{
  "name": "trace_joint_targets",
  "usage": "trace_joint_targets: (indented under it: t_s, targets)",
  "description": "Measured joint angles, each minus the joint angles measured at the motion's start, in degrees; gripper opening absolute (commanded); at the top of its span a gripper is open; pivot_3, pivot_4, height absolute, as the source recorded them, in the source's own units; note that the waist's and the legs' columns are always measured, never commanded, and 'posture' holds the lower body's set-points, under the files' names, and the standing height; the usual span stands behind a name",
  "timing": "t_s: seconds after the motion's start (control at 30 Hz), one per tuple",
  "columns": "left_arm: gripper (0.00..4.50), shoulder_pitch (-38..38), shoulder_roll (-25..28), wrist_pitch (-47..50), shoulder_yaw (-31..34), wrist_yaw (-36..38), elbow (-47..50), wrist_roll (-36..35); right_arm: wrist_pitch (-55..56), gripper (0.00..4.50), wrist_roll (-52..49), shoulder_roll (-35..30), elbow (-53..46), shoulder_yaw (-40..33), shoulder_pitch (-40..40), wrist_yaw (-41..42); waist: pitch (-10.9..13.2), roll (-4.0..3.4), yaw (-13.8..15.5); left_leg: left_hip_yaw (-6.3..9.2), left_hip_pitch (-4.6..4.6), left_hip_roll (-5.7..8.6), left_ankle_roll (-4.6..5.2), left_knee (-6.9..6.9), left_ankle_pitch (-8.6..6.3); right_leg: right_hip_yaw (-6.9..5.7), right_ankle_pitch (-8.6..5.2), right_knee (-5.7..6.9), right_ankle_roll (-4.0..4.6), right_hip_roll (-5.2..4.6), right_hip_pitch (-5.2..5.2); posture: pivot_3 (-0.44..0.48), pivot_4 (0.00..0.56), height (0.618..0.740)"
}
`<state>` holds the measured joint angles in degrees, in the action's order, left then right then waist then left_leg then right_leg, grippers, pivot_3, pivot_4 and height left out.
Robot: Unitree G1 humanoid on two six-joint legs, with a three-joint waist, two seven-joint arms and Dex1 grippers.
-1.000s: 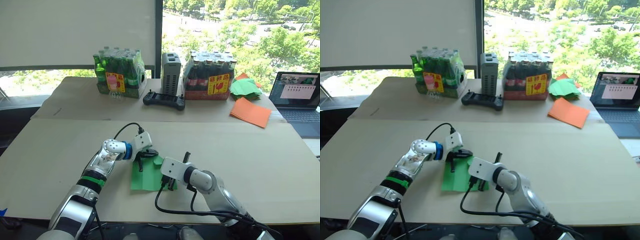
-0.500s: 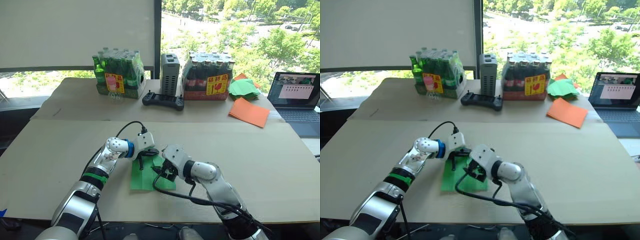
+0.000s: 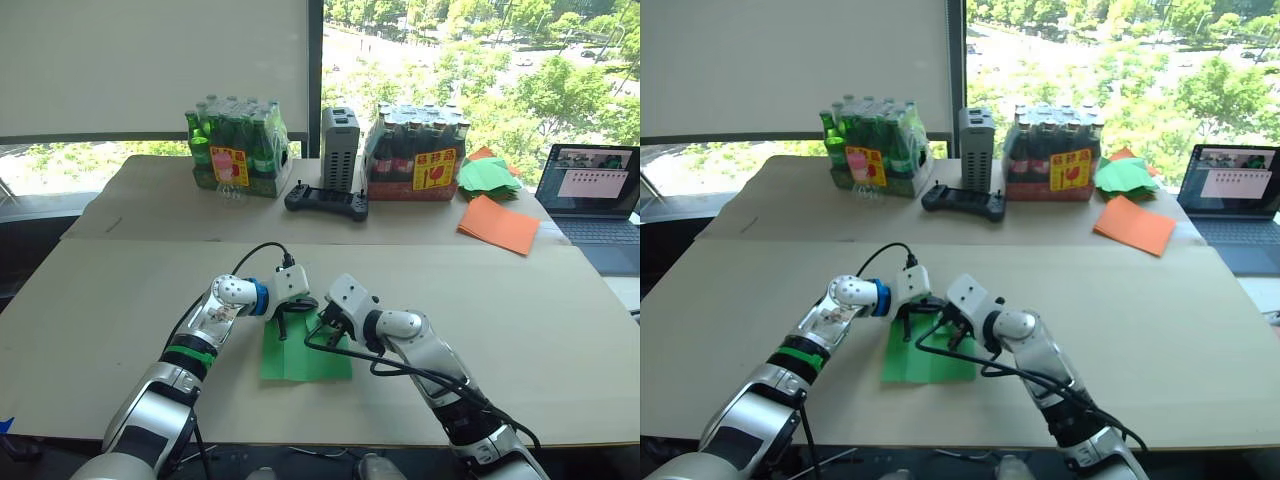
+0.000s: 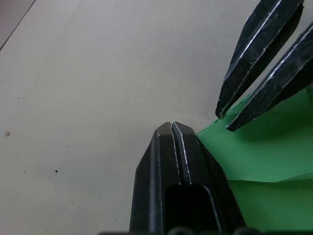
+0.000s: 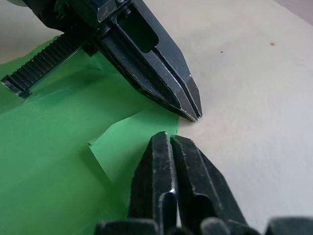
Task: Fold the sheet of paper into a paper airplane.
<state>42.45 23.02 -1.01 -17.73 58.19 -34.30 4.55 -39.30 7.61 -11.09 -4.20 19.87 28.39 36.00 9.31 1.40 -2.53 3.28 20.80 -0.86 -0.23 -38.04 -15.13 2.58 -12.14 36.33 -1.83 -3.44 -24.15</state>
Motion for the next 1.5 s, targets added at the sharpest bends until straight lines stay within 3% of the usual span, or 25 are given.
trace_joint_targets:
  t_s: [0.57, 1.5]
  targets:
    - [0.00, -0.1, 0.2, 0.0, -0.2, -0.5, 0.2, 0.2, 1.6, 0.05, 0.0, 1.3, 5.1, 1.0, 1.6, -2.3, -0.1, -0.02, -0.1, 0.00, -0.11, 0.00, 0.00, 0.00, 0.00, 0.01, 0.00, 0.04, 0.00, 0.00, 0.08, 0.000, 0.150, 0.740]
    - [0.00, -0.3, 0.2, -0.7, -0.7, -0.9, 0.6, 0.9, -4.1, 0.05, -1.0, -3.2, -4.7, 2.0, -3.7, -2.5, -0.2, 0.00, 0.0, 0.00, -0.12, 0.00, 0.01, 0.00, -0.01, 0.01, -0.02, -0.03, -0.03, 0.00, 0.13, 0.000, 0.150, 0.740]
